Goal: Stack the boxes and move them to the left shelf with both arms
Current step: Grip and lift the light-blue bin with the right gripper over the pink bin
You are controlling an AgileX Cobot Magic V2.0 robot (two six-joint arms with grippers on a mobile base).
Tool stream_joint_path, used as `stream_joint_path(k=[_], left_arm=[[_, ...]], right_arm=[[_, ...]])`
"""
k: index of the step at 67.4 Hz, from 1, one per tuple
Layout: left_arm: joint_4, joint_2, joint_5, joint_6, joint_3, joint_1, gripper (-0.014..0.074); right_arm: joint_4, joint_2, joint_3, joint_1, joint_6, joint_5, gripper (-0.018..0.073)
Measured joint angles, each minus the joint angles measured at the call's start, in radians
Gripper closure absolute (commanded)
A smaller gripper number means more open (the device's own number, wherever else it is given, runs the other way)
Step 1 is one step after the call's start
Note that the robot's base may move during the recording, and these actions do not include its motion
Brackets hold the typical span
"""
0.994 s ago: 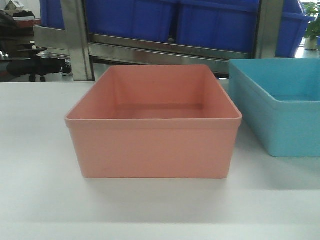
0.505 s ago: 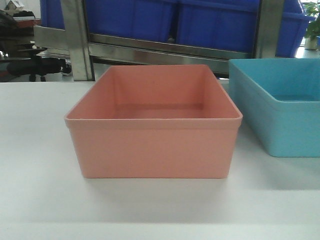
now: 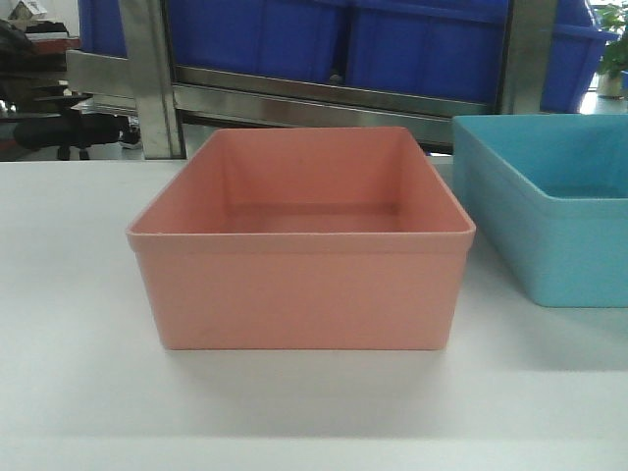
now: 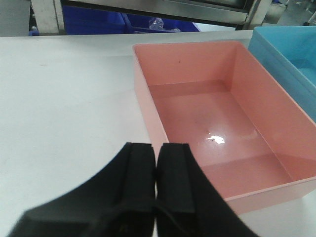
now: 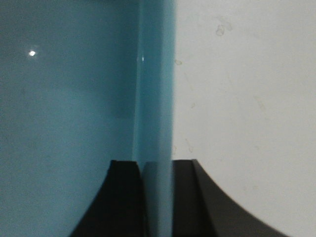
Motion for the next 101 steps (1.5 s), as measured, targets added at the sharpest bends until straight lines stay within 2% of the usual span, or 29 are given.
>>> stream_joint_path(k=[4,21,51,60,71,83,101], left_arm=[[0.0,0.0,0.0,0.0,0.0,0.0,0.0605],[0.0,0.0,0.0,0.0,0.0,0.0,0.0605],[0.0,0.0,0.0,0.0,0.0,0.0,0.0605],[0.0,0.0,0.0,0.0,0.0,0.0,0.0605],[0.0,0.0,0.0,0.0,0.0,0.0,0.0605],[0.0,0.0,0.0,0.0,0.0,0.0,0.0605],[0.0,0.0,0.0,0.0,0.0,0.0,0.0605]], right_arm=[[0.007,0.0,0.0,0.0,0.005,0.002,0.0515],[0.013,-0.027,0.0,0.0,0.005,0.024,0.0524],[0.048,-0.273,0.0,-0.002,-0.001,0.139,0.0523],[0.099,-0.372,0.0,-0.002,0.023,0.186,0.0523],[0.184,-0.471,0.0,0.002,0.121,0.262,0.0523],[0.208,-0.519,0.0,0.068,0.283,0.32,0.0523],[0.21,-0.521,0.0,0.245,0.415,0.343,0.0523]])
